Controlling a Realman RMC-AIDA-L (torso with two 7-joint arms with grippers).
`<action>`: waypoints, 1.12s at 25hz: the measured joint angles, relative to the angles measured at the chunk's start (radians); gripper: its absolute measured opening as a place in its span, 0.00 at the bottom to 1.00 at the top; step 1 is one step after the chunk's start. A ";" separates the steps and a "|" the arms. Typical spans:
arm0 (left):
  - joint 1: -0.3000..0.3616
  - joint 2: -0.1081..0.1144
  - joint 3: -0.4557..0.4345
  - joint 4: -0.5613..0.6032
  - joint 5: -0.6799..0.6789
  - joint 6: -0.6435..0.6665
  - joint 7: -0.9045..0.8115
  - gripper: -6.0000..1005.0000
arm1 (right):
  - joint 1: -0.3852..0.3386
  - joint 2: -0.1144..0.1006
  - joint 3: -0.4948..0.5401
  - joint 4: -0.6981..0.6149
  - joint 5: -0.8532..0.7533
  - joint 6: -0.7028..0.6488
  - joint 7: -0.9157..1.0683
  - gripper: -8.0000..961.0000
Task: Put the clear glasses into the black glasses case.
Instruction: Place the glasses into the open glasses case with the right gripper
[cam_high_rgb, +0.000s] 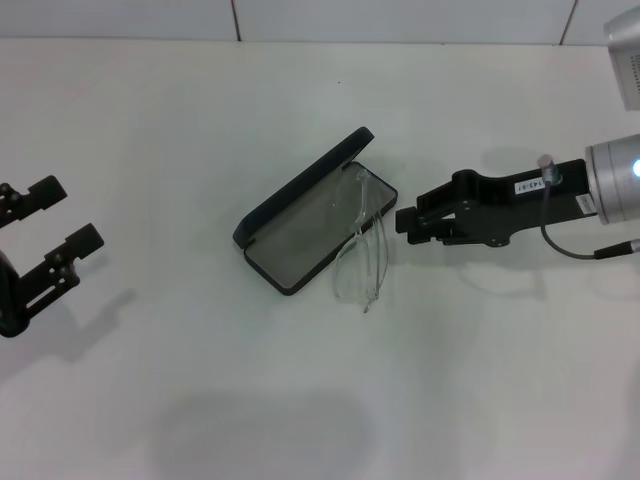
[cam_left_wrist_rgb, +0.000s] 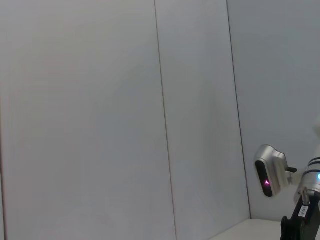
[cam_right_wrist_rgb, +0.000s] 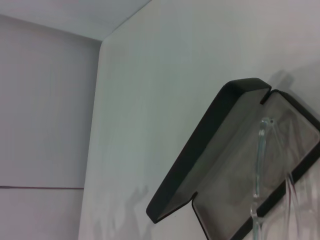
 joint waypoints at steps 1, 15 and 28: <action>-0.001 0.000 0.000 0.000 0.000 0.000 0.000 0.57 | 0.000 0.002 0.000 0.000 0.000 0.005 0.000 0.25; -0.004 0.000 0.000 -0.015 0.000 0.000 0.005 0.57 | 0.057 0.007 -0.050 0.055 0.000 0.088 0.000 0.25; -0.009 0.000 0.000 -0.019 0.000 -0.001 0.005 0.57 | 0.067 0.015 -0.077 0.073 0.011 0.136 -0.001 0.25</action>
